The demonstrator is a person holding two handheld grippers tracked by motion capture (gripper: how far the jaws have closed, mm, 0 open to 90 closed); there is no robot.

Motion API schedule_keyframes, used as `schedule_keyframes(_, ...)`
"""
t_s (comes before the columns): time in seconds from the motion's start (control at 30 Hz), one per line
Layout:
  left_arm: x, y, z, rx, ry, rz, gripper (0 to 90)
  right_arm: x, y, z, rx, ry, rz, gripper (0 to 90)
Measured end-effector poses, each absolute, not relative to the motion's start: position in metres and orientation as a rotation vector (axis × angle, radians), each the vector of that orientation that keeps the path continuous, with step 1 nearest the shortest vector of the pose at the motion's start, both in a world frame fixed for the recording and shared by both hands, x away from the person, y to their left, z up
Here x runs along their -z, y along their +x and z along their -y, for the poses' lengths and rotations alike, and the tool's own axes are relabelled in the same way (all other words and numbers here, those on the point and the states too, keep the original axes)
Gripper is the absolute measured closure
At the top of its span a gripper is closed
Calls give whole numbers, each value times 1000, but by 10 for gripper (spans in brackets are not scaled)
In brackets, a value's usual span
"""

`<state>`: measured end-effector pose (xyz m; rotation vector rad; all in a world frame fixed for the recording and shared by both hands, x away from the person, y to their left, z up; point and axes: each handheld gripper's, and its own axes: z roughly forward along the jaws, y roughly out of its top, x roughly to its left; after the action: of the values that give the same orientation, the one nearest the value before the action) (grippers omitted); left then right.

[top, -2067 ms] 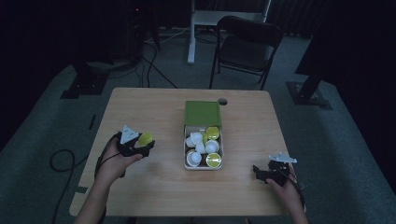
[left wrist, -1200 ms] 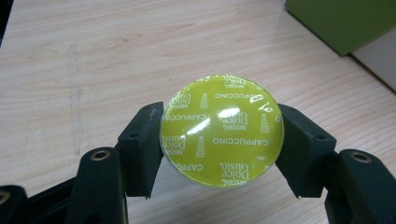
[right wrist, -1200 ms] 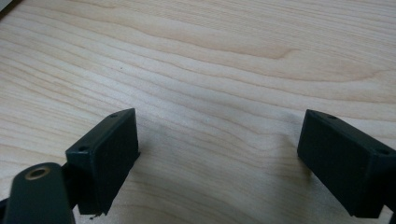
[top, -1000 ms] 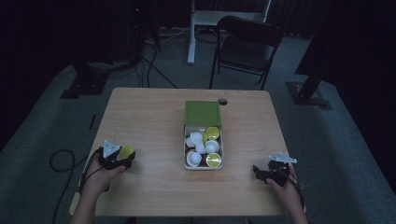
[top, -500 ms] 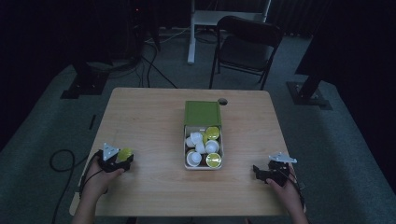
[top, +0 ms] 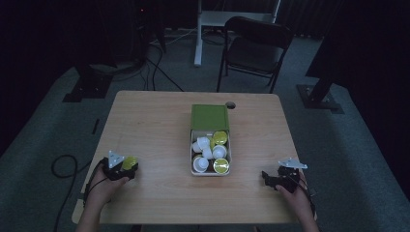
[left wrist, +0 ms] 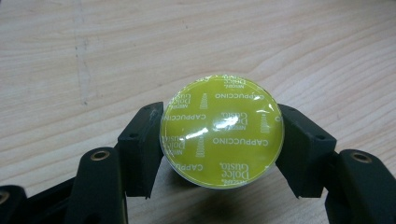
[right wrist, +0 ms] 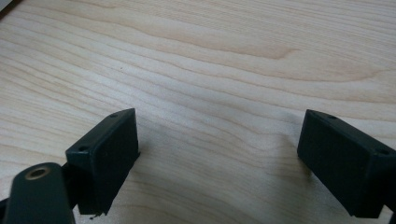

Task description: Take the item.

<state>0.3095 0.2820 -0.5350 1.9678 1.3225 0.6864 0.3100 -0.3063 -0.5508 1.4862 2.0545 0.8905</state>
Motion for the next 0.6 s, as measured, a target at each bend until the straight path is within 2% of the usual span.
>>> schedule_keyframes(0.27, 533, 309, -283, -694, 1983, -1311, 377, 551, 310, 306, -890, 1486, -2055, 120)
schedule_keyframes(0.4, 525, 309, -283, -711, 1982, -1293, 283, 551, 310, 306, -890, 1486, -2055, 120)
schedule_keyframes(0.6, 505, 310, -279, -721, 1952, -1242, 253, 551, 310, 306, -890, 1487, -2055, 120)
